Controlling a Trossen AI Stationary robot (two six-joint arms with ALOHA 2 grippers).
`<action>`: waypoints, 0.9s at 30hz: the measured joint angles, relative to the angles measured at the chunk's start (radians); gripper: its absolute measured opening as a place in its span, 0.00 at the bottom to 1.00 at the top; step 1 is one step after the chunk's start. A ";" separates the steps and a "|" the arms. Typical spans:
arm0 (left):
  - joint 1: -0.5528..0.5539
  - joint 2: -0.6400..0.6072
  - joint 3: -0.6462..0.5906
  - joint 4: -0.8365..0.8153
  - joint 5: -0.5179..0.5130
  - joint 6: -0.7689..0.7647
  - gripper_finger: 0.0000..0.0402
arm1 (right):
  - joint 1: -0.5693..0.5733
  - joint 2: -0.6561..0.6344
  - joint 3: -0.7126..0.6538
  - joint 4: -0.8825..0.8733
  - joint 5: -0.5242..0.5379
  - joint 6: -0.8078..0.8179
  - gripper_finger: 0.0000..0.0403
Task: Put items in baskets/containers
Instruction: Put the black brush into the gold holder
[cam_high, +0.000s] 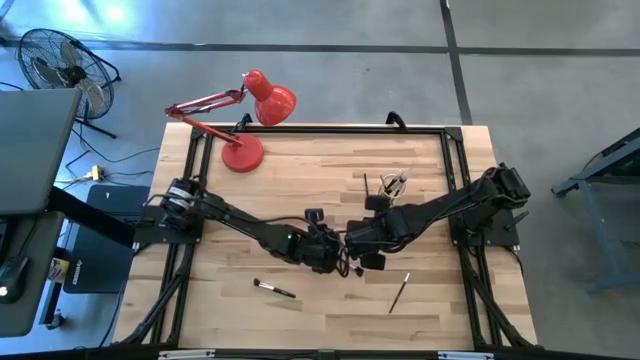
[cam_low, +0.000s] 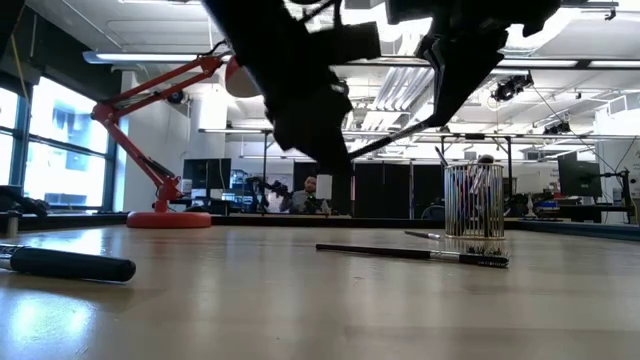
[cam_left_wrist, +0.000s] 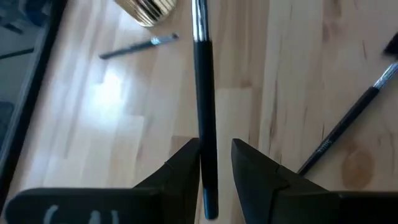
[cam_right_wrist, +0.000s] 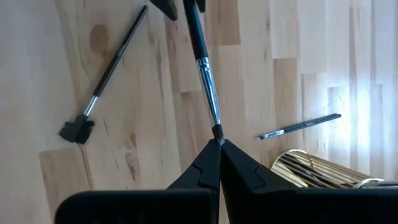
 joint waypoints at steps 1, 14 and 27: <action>0.001 0.005 -0.003 0.000 0.000 0.001 0.22 | 0.000 0.001 0.000 0.001 -0.004 0.000 0.00; 0.003 0.004 -0.003 0.075 -0.008 0.004 0.22 | 0.000 0.000 0.002 0.034 -0.030 -0.012 0.00; 0.002 0.004 -0.003 0.089 0.001 0.003 0.22 | 0.000 0.000 0.001 0.034 -0.033 -0.012 0.00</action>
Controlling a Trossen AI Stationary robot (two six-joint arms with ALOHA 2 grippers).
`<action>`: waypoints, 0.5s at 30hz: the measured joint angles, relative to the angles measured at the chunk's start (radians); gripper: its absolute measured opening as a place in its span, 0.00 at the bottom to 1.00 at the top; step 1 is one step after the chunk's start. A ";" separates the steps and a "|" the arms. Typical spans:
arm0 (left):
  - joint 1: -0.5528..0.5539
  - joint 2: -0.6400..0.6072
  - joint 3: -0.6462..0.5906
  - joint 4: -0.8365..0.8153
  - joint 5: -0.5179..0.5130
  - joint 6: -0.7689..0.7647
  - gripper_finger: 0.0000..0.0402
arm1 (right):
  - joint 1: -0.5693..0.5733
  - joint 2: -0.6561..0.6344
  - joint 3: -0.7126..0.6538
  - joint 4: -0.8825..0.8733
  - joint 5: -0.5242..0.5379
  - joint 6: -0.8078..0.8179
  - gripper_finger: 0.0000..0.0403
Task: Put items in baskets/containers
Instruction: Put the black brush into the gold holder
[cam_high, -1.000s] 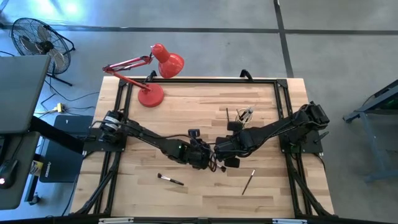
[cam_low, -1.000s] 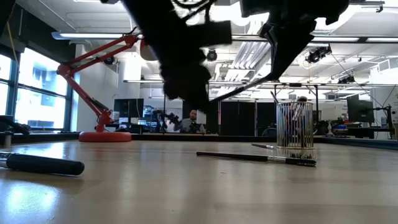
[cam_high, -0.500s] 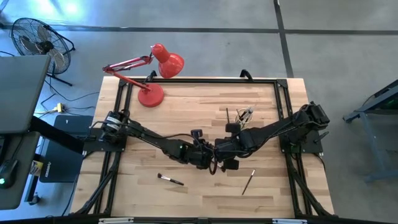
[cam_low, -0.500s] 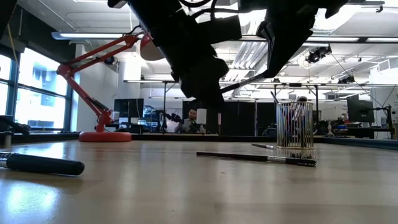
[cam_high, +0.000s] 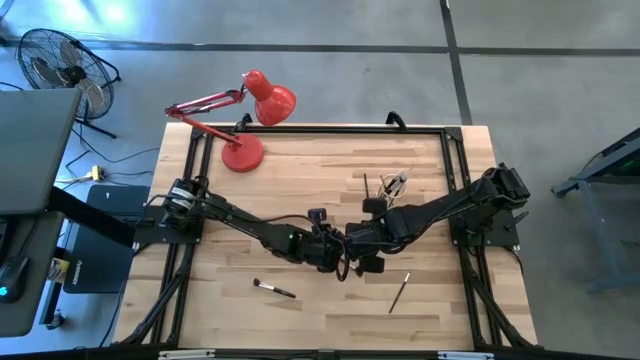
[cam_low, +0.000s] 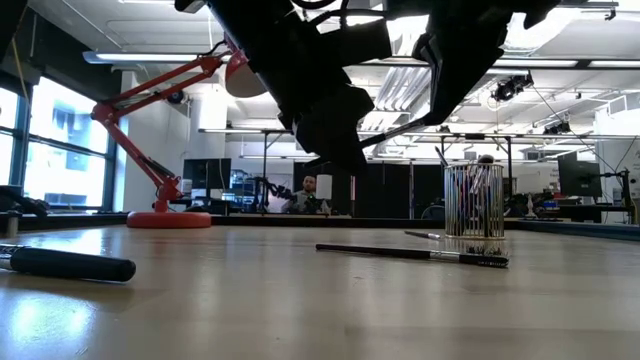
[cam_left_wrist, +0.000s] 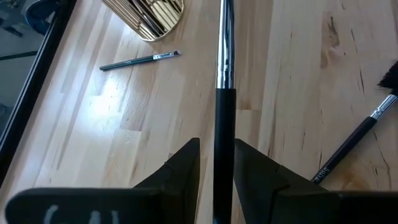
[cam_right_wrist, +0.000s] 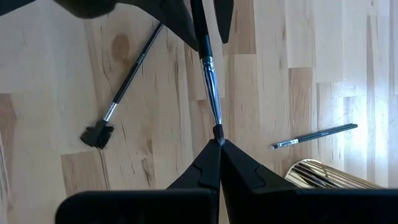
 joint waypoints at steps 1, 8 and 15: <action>0.000 0.000 0.000 0.000 0.000 0.000 0.22 | 0.000 0.000 0.000 0.000 0.000 0.000 0.00; 0.000 0.000 0.000 0.001 0.002 0.000 0.22 | 0.000 0.000 0.000 0.000 0.000 -0.004 0.00; 0.000 0.000 0.000 0.001 0.002 -0.003 0.22 | 0.000 0.000 0.000 0.000 0.000 -0.008 0.00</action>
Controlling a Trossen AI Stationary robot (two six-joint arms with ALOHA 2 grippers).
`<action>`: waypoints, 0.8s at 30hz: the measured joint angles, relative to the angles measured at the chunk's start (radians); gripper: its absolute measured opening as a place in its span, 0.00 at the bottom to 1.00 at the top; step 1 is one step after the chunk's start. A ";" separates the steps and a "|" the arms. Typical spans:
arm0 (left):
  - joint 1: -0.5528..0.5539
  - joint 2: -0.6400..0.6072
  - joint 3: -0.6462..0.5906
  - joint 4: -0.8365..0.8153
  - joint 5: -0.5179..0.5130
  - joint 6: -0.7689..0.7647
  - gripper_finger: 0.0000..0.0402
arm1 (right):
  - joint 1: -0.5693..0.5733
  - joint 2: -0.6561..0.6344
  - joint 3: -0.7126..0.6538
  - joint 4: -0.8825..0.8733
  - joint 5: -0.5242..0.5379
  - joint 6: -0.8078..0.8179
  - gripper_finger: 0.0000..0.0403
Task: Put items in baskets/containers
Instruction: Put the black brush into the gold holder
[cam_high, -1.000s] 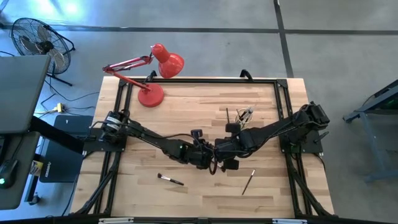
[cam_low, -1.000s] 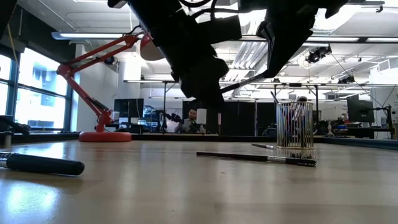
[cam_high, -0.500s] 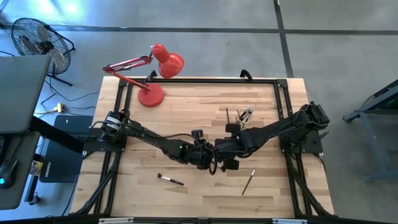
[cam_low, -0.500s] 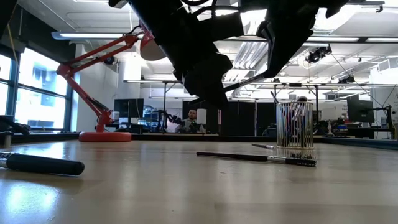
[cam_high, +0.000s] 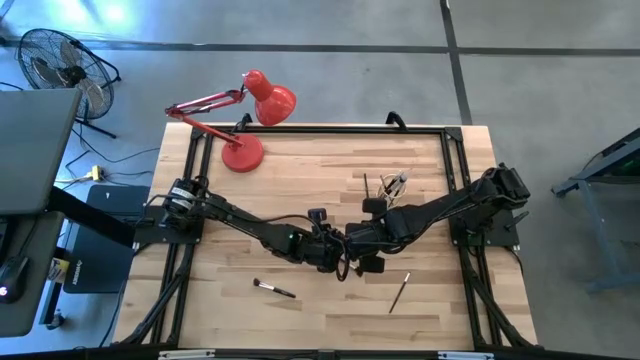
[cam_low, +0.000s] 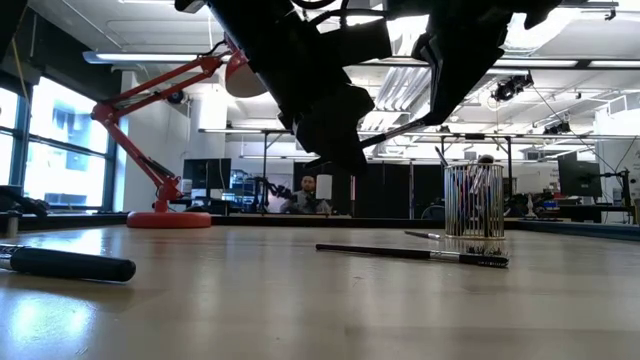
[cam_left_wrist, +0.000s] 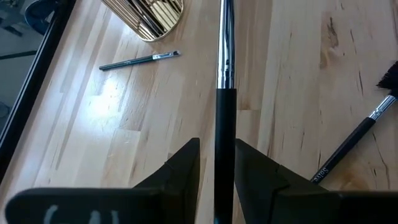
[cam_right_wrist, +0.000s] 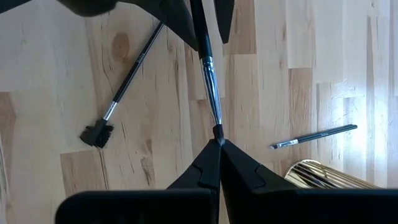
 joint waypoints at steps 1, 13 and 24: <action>0.000 0.000 0.000 0.000 0.000 0.000 0.22 | 0.000 0.000 0.000 0.000 0.000 0.000 0.00; 0.000 -0.001 0.000 0.014 0.000 -0.001 0.18 | 0.000 0.000 0.000 0.000 0.000 0.000 0.00; 0.000 -0.002 0.000 0.014 0.048 -0.005 0.07 | 0.000 0.000 0.000 0.002 -0.001 0.000 0.00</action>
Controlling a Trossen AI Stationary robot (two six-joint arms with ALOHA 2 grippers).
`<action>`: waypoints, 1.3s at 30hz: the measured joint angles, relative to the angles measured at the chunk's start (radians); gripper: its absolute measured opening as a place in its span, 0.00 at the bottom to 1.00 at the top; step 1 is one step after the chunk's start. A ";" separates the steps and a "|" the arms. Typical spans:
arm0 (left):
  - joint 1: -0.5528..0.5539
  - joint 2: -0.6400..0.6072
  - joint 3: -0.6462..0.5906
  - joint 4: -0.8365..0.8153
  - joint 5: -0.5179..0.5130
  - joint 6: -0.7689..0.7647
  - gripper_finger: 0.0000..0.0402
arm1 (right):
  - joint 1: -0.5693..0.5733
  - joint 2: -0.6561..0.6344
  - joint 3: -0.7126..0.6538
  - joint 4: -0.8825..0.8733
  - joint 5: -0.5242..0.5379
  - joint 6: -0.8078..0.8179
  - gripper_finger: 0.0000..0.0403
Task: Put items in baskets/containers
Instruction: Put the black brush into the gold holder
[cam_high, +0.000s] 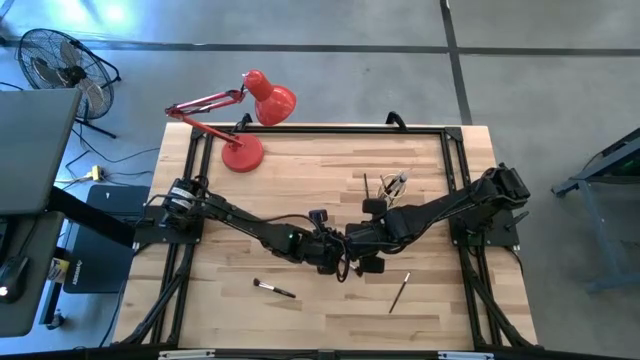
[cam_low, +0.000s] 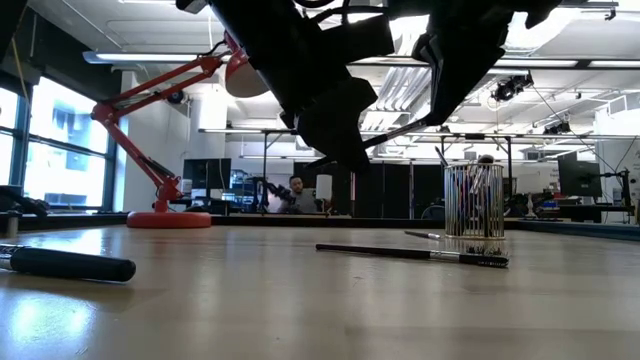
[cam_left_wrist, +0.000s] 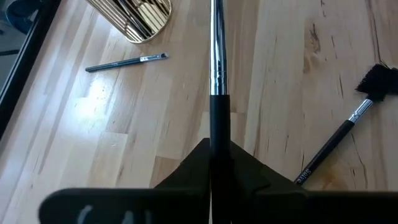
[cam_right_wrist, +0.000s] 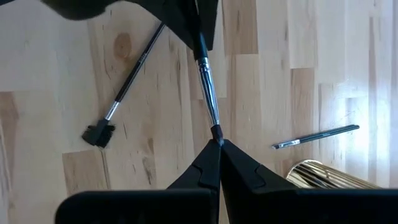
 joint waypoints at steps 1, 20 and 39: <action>0.000 0.000 0.000 0.000 0.002 0.000 0.06 | 0.000 0.000 0.000 0.001 0.000 0.000 0.00; 0.000 0.000 0.000 -0.078 0.034 -0.062 0.03 | 0.003 0.000 0.000 -0.116 0.039 0.043 0.22; -0.006 -0.030 -0.090 -0.017 0.083 -0.136 0.03 | 0.278 -0.452 -0.636 0.445 0.372 0.473 0.24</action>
